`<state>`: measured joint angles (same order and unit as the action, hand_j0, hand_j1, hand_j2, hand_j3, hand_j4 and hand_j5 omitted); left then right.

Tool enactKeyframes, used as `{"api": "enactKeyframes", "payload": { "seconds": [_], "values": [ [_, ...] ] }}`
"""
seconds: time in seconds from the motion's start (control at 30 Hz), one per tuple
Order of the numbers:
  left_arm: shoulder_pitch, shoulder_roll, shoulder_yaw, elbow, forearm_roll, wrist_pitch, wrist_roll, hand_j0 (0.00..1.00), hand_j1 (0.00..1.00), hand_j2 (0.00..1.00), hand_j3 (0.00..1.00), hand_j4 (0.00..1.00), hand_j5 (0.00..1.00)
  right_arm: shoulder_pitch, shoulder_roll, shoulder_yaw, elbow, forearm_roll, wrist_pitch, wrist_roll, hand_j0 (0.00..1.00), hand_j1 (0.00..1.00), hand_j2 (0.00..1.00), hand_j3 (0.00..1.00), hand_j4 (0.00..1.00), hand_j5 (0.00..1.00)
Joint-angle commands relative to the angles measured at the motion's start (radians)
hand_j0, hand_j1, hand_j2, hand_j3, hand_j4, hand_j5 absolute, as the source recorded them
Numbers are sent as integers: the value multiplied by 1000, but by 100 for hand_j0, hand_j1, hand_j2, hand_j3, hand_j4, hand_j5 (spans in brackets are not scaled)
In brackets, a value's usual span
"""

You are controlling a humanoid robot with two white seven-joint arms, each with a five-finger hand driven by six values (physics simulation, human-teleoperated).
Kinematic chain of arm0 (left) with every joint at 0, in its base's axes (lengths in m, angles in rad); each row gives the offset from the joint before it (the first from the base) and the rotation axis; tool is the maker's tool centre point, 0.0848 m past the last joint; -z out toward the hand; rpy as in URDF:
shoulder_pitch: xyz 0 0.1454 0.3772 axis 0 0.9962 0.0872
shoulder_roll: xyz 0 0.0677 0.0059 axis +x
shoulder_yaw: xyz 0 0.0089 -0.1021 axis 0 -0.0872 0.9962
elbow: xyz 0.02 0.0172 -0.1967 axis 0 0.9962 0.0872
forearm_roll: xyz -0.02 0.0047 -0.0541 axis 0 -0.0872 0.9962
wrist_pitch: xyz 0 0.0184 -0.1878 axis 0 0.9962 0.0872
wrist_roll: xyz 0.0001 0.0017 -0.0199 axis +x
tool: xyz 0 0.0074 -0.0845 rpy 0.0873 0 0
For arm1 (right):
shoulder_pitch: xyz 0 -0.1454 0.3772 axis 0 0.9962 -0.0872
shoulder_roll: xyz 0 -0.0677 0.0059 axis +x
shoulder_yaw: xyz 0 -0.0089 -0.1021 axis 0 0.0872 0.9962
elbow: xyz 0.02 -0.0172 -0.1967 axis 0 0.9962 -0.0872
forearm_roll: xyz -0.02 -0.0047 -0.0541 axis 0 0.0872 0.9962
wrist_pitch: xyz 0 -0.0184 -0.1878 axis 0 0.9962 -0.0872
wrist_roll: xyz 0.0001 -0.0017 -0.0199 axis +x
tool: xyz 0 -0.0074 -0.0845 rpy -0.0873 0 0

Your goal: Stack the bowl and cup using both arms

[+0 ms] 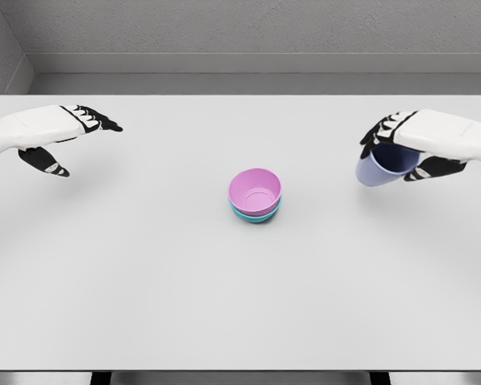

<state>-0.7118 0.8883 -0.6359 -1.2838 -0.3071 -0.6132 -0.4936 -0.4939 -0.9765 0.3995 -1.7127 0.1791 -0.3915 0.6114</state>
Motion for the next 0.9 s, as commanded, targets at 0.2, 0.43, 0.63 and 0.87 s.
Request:
{"api": "enactKeyframes", "payload": {
  "seconds": [0.2, 0.43, 0.63, 0.87],
  "values": [
    [0, 1, 1, 0, 6, 2, 0, 100, 100, 100, 100, 100, 100, -40, 32, 44, -8, -4, 3, 0, 64, 64, 64, 64, 64, 64],
    [0, 1, 1, 1, 6, 2, 0, 100, 100, 100, 100, 100, 100, -84, 53, 85, -35, -4, 0, 0, 64, 64, 64, 64, 64, 64],
    [0, 1, 1, 1, 5, 2, 0, 100, 100, 100, 100, 100, 100, -118, 76, 117, -41, -4, -3, 0, 64, 64, 64, 64, 64, 64],
    [0, 1, 1, 1, 5, 2, 0, 100, 100, 100, 100, 100, 100, -172, 122, 159, -41, -4, -10, 0, 64, 64, 64, 64, 64, 64]
  ]
}}
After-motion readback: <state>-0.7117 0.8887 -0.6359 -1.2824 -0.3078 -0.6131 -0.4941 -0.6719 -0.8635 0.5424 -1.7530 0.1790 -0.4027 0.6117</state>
